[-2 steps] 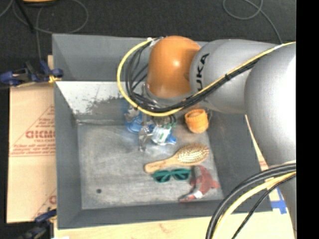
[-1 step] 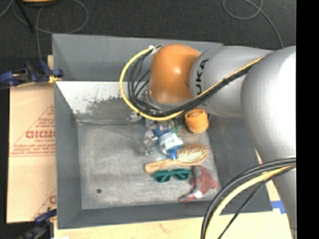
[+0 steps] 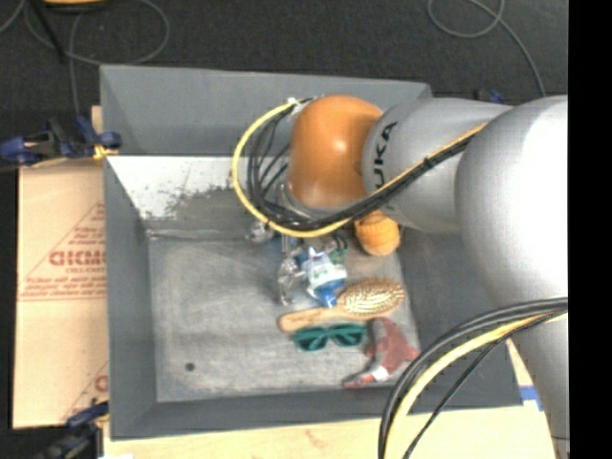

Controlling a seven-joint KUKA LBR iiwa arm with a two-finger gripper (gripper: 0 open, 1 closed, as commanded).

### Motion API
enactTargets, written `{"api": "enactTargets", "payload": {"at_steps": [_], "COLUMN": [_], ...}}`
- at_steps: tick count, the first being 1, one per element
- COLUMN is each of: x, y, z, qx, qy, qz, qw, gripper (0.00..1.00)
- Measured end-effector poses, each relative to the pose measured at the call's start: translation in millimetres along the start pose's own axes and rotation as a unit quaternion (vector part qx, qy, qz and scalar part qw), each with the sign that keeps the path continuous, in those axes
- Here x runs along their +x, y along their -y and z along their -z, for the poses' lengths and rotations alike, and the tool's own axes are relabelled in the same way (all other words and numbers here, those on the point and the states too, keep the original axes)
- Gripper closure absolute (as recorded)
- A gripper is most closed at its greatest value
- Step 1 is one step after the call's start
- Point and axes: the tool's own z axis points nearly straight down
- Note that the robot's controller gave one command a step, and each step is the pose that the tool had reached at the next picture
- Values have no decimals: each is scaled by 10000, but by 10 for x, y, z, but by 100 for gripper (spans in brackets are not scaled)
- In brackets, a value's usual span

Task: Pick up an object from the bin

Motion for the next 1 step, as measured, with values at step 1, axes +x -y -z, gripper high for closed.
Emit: {"api": "enactTargets", "payload": {"at_steps": [1], "x": [612], "y": [311], "z": [14], "qx": [-2], "qy": [31], "qz": [34], "qw": [10000], "gripper": [0]}}
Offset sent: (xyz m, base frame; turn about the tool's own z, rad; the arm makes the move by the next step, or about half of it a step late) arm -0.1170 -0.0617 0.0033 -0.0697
